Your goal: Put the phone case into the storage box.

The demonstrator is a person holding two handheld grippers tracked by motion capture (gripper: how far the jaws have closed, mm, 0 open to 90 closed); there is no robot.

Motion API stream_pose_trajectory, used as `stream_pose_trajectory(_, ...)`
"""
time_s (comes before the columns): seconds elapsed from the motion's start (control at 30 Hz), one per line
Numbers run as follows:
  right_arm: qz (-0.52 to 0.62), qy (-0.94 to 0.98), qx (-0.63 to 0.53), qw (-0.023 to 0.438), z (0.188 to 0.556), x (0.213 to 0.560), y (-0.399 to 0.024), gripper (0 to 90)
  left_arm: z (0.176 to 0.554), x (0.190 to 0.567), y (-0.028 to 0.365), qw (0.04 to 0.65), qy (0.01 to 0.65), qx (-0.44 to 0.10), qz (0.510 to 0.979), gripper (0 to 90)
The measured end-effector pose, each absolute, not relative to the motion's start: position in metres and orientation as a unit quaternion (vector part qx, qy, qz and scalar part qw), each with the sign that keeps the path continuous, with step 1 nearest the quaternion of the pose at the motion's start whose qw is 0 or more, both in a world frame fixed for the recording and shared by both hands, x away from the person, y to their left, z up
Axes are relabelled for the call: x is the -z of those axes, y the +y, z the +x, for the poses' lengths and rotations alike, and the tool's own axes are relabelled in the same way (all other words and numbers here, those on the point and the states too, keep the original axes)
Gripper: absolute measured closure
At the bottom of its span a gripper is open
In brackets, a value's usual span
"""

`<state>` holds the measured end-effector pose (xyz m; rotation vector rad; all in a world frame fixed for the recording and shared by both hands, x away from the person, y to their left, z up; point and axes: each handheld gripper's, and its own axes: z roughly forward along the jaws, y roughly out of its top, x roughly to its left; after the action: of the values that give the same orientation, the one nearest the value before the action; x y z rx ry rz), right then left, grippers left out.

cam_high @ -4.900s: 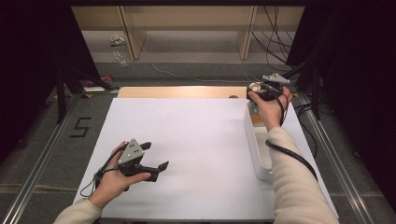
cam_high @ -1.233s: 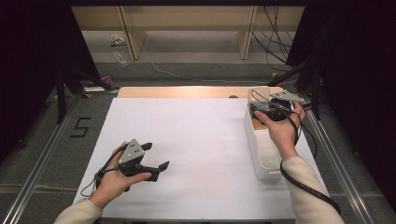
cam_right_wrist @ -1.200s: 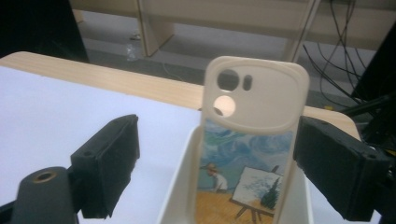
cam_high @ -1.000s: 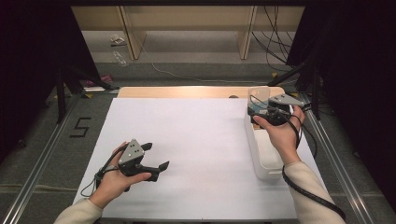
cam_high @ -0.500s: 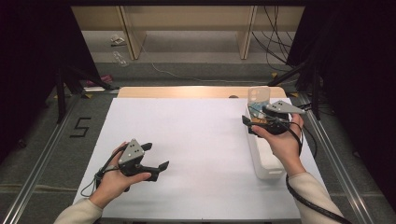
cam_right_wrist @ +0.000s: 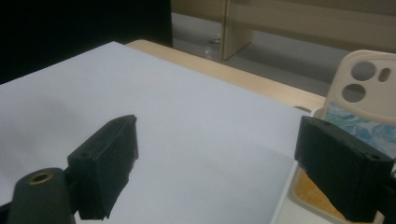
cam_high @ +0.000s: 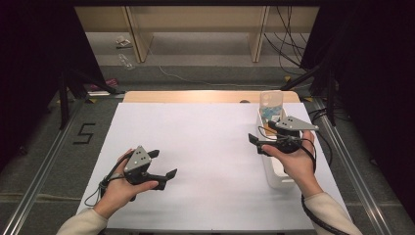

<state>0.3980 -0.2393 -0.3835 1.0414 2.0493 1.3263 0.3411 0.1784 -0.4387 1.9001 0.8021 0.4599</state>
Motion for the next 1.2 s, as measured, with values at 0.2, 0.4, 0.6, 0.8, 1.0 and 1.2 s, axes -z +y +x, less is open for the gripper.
stream_pose_trajectory(0.2,0.36,0.761,-0.489,0.229,0.386,0.389,-0.233,13.0,0.341,0.439,0.179,0.493,0.332,-0.189,0.782,9.4)
stream_pose_trajectory(0.4,0.35,0.766,-0.493,0.218,0.378,0.393,-0.23,12.2,0.341,0.438,0.179,0.494,0.333,-0.188,0.781,9.4)
stream_pose_trajectory(0.6,0.339,0.771,-0.498,0.207,0.371,0.398,-0.229,11.9,0.341,0.438,0.179,0.494,0.332,-0.19,0.781,9.4)
stream_pose_trajectory(0.8,0.332,0.771,-0.504,0.206,0.364,0.401,-0.231,11.9,0.341,0.438,0.179,0.493,0.331,-0.191,0.781,9.4)
stream_pose_trajectory(1.0,0.328,0.771,-0.506,0.205,0.355,0.404,-0.234,11.9,0.341,0.438,0.179,0.492,0.331,-0.192,0.782,9.3)
stream_pose_trajectory(1.2,0.325,0.77,-0.509,0.205,0.347,0.407,-0.238,11.8,0.341,0.438,0.18,0.491,0.33,-0.195,0.782,9.2)
